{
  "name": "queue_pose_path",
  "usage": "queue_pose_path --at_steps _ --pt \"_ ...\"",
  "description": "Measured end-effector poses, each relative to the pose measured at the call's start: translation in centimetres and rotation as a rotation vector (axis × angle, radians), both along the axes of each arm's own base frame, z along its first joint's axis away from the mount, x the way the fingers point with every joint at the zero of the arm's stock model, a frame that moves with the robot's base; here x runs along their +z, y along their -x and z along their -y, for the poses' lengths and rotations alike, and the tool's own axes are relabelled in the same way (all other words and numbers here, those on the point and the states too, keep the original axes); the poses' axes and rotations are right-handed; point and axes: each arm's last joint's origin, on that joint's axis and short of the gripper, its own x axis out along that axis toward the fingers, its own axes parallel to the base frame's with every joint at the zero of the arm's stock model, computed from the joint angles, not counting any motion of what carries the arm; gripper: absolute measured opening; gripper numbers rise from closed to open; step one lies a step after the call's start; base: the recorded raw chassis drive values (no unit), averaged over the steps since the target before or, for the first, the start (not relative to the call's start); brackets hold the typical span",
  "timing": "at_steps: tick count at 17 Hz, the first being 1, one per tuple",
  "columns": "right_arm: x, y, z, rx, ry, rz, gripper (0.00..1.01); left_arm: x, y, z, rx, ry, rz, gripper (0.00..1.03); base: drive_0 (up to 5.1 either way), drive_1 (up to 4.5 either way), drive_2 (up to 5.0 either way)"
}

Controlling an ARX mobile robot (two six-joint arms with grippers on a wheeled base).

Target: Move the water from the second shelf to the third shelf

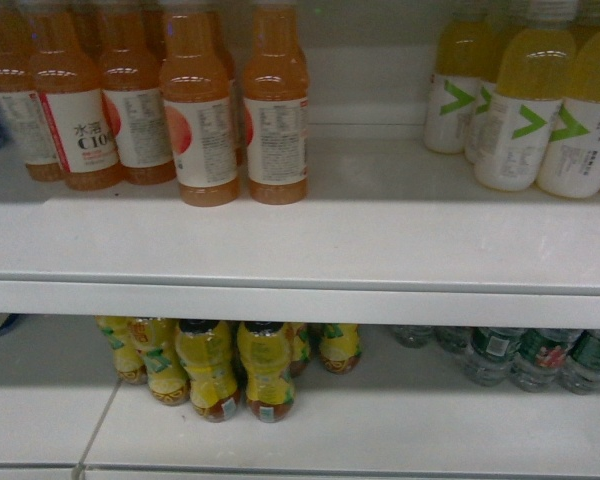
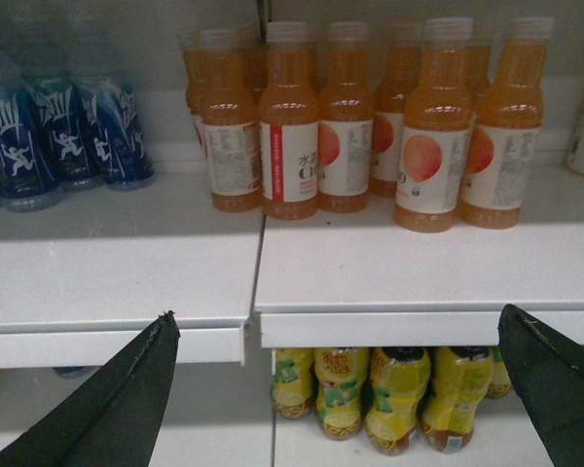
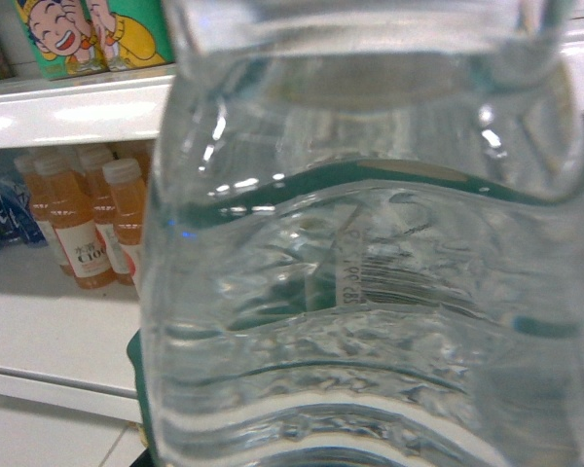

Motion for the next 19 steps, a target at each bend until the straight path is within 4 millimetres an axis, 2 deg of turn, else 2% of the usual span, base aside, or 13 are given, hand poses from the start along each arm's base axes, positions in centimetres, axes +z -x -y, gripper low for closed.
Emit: queue_pose_path --at_steps 19 --pt "-0.03 -0.01 0.00 0.000 0.000 -0.003 0.42 -0.02 0.00 0.00 0.000 0.000 -0.002 0.98 -4.6 2.21 2.2"
